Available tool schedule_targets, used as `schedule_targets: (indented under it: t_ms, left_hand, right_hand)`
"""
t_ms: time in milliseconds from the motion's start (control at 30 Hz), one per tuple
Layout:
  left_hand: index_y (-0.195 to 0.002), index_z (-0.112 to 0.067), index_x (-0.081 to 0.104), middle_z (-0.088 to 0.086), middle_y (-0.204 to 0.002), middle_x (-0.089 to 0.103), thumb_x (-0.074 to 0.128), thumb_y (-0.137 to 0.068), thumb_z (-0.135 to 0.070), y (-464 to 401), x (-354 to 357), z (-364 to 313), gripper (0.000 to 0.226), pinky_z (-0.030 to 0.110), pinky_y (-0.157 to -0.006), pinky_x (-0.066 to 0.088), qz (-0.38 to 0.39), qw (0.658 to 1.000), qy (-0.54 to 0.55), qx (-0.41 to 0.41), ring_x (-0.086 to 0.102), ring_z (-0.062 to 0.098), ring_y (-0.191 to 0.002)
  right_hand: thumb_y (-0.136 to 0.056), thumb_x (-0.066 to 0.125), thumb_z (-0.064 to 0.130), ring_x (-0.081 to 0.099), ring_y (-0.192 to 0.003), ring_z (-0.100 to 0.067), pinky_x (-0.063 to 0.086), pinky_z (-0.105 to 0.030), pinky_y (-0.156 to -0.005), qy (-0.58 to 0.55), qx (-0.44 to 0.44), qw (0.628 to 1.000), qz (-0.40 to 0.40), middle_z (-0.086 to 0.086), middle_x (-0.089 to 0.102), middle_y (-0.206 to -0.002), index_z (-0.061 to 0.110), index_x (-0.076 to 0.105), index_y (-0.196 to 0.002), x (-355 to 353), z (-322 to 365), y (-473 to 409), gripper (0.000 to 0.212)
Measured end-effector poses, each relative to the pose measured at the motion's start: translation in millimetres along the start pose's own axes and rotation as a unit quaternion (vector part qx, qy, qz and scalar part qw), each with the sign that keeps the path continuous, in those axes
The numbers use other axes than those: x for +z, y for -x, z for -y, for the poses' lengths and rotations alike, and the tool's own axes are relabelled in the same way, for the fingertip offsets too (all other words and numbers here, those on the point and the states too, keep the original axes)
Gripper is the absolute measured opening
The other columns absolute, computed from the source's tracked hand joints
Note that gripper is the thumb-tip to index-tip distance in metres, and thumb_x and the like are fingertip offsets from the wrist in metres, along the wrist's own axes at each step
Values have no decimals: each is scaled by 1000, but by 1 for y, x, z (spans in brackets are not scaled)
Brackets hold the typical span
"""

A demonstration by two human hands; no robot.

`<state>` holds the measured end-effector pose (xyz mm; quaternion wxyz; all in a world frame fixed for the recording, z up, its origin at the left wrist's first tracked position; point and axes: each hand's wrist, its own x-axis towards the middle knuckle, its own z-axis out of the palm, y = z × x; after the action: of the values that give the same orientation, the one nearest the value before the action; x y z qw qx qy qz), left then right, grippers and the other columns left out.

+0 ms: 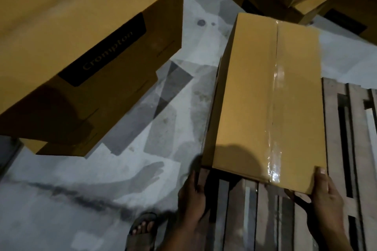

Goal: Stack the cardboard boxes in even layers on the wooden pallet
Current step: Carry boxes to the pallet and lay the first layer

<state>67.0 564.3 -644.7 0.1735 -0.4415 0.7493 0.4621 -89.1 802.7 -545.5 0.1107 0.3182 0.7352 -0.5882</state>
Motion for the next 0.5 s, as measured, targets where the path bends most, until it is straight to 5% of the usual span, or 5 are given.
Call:
schedule_targets:
  t_ms: [167,333,500]
  left_hand:
    - [-158,-37,38,-5,-140,63,69,-94,-32,-45,18,3,71,29,-102,50,46,998,-23,30,62,23,-126]
    - [-124,-21,68,0,-109,76,74,-88,-37,-77,43,-3,39,33,-89,58,23,999,9,26,73,24,-107]
    - [-126,-13,68,13,-117,74,65,-99,-33,-69,35,-16,33,37,-92,50,-8,995,-91,50,67,36,-112]
  right_hand:
    - [-94,53,68,55,-124,-38,57,-61,-86,-7,-16,1000,7,-6,54,-138,31,59,-136,0,-5,-3,57]
    - [-95,51,68,57,-121,-32,61,-50,-79,-7,-22,1000,18,-4,55,-139,31,57,-139,-4,-8,-5,58]
    - [-91,55,70,60,-120,-31,61,-56,-81,-15,-26,999,21,-4,60,-133,27,59,-136,-5,-11,-6,62]
